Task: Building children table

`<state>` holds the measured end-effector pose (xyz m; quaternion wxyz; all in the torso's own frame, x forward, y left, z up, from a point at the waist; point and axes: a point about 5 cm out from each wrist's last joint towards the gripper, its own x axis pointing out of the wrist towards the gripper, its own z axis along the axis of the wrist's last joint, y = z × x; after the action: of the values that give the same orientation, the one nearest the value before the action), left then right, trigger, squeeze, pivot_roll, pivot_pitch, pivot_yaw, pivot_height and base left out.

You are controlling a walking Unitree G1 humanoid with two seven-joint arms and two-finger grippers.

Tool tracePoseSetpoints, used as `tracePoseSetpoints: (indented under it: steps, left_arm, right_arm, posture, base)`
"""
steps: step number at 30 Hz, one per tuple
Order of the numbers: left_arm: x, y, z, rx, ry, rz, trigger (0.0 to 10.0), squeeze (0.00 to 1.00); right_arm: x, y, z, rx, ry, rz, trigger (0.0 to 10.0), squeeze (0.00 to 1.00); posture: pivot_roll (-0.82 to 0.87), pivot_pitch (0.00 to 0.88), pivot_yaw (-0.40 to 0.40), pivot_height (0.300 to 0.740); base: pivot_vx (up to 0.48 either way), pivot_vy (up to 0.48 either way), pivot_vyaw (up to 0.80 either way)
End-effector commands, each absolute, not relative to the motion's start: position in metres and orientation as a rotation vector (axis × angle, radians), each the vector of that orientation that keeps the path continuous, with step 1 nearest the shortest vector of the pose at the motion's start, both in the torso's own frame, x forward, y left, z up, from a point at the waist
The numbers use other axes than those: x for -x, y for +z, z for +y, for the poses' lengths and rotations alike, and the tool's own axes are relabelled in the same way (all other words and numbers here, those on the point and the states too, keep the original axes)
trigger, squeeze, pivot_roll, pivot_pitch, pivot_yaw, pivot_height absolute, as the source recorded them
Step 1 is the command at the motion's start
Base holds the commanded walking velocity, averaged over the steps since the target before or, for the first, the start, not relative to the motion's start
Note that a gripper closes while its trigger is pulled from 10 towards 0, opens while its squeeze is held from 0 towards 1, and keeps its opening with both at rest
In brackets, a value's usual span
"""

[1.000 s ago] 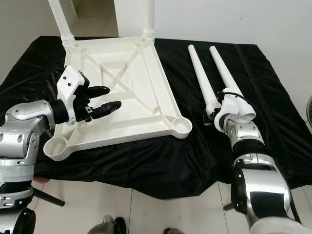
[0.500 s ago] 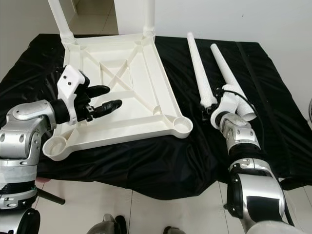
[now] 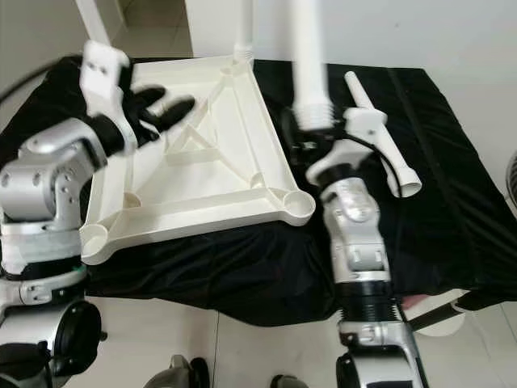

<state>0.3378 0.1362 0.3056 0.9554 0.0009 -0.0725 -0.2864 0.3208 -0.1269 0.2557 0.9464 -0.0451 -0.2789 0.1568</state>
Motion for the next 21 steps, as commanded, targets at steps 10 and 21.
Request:
tracePoseSetpoints:
  steps: [10,21]
  left_arm:
    - [-0.334,0.321,0.126,0.284,-0.737,-0.076,10.0,0.0]
    - [-0.326,0.343,0.131,0.462,-0.879,-0.158,10.0,0.0]
  right_arm:
    - [-0.295,0.227,-0.084,0.229,0.49,-0.601,0.0,0.0]
    - [-0.283,0.218,-0.072,0.324,0.558,-0.643,0.0,0.0]
  posture:
    - [-0.01,0.076,0.039,0.74]
    - [0.0,0.063,0.046,0.74]
  base:
    - [0.0,0.0,0.0]
    - [0.0,0.0,0.0]
